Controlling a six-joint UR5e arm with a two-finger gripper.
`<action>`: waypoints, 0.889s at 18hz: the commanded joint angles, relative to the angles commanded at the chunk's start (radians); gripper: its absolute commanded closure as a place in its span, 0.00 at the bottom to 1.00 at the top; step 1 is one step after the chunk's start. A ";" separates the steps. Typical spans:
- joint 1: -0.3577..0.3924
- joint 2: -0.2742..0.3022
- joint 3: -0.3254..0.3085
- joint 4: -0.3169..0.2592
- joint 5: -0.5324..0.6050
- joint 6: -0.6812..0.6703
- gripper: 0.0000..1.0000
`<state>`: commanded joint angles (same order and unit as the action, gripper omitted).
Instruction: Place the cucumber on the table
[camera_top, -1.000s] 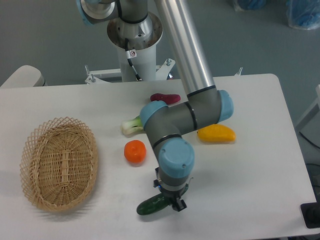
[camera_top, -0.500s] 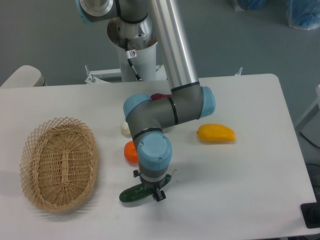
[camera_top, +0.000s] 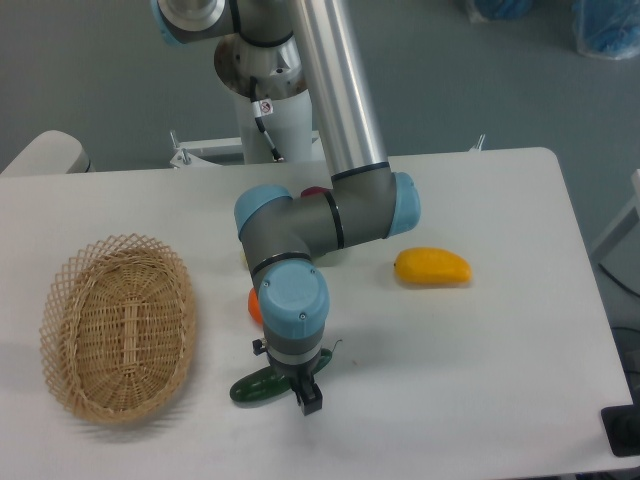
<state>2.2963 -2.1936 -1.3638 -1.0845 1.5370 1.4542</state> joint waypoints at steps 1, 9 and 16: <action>0.011 0.000 0.011 -0.005 0.002 0.000 0.00; 0.103 -0.018 0.113 -0.078 0.002 0.009 0.00; 0.173 -0.058 0.175 -0.123 0.003 0.020 0.00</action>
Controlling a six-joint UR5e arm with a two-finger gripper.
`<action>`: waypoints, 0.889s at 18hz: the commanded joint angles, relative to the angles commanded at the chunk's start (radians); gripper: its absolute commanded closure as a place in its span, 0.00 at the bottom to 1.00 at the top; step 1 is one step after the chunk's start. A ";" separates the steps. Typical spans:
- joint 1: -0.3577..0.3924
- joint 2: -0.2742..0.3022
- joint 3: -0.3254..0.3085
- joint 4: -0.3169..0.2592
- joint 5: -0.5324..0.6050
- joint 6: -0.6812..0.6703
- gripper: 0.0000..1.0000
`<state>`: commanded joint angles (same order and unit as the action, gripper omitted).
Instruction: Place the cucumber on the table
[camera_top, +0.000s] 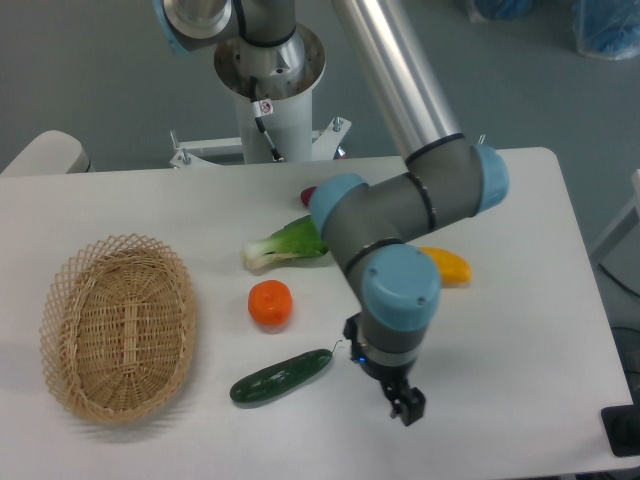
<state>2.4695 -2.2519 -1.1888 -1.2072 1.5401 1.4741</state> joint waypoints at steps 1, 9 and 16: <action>0.006 0.000 0.002 -0.012 0.000 0.020 0.00; 0.075 -0.002 -0.009 -0.040 0.023 0.129 0.00; 0.080 0.000 -0.041 -0.029 0.025 0.150 0.00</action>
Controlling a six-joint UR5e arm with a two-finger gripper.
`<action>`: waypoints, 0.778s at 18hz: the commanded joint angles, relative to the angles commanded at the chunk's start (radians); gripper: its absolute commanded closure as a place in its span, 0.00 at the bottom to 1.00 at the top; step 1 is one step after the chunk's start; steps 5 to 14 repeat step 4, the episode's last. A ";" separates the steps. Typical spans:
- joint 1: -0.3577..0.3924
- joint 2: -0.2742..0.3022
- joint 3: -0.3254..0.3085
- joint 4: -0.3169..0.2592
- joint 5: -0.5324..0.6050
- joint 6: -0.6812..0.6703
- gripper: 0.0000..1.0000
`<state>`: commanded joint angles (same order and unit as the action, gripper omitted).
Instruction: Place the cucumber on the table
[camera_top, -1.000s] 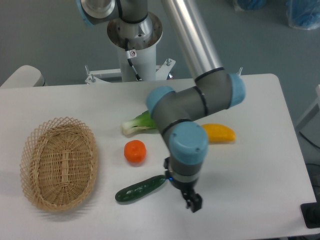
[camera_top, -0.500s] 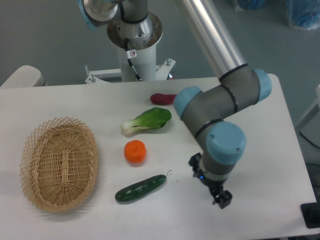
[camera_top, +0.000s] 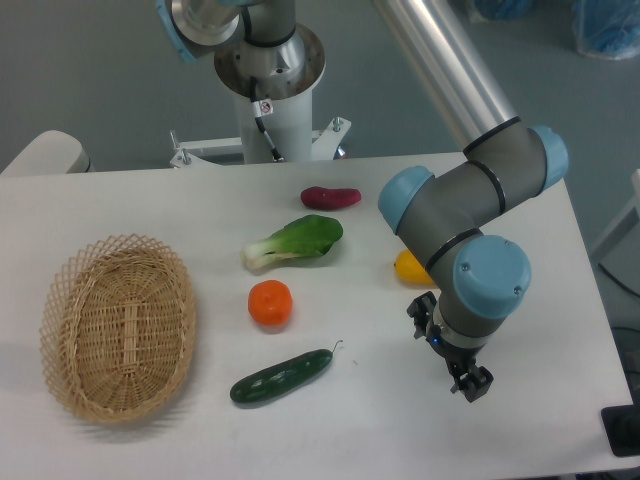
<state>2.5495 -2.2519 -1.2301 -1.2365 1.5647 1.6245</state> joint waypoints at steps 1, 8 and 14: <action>0.000 0.002 -0.002 0.002 0.000 0.000 0.00; 0.000 0.002 -0.002 0.003 0.000 0.000 0.00; 0.000 0.002 -0.002 0.003 0.000 0.000 0.00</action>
